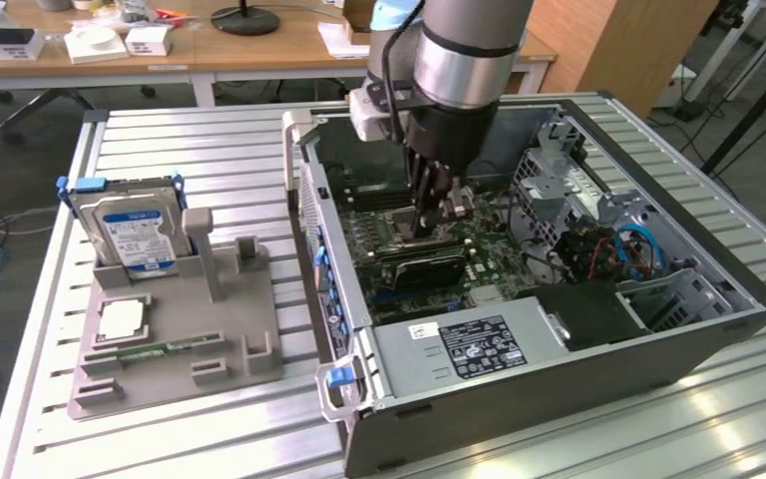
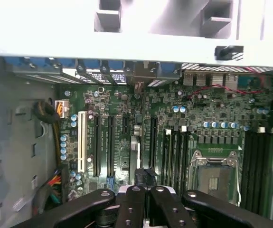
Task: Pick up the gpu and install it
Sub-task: 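Press down on the gpu until it lock into place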
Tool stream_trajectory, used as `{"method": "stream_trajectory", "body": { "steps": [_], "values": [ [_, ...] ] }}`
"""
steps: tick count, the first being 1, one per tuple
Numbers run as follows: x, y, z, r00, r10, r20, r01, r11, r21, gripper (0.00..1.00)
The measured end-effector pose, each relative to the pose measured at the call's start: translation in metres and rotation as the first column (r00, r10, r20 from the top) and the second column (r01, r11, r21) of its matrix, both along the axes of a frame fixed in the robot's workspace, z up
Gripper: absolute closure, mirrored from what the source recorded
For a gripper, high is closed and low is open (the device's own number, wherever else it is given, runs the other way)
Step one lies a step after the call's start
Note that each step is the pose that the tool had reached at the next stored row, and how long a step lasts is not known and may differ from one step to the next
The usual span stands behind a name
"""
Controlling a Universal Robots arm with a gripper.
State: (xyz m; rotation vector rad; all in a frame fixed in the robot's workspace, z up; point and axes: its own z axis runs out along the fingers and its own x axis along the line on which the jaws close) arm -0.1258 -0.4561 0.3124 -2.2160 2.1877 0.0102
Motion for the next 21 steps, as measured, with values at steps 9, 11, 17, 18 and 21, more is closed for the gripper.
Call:
{"method": "stream_trajectory", "body": {
  "steps": [9,11,17,18,21],
  "values": [
    [0.000,0.0000,0.0276,1.0000,0.000,0.0000,0.000,1.0000,0.0000,0.90],
    [0.000,0.0000,0.0305,1.0000,0.000,0.0000,0.000,1.0000,-0.0001,0.90],
    [0.000,0.0000,0.0318,1.0000,0.000,-0.0001,0.000,1.0000,-0.0001,0.90],
    [0.000,0.0000,0.0330,1.0000,0.000,-0.0002,0.000,1.0000,-0.0005,0.90],
    [0.000,0.0000,0.0391,1.0000,0.000,0.0000,0.000,1.0000,-0.0001,0.90]
  ]
}}
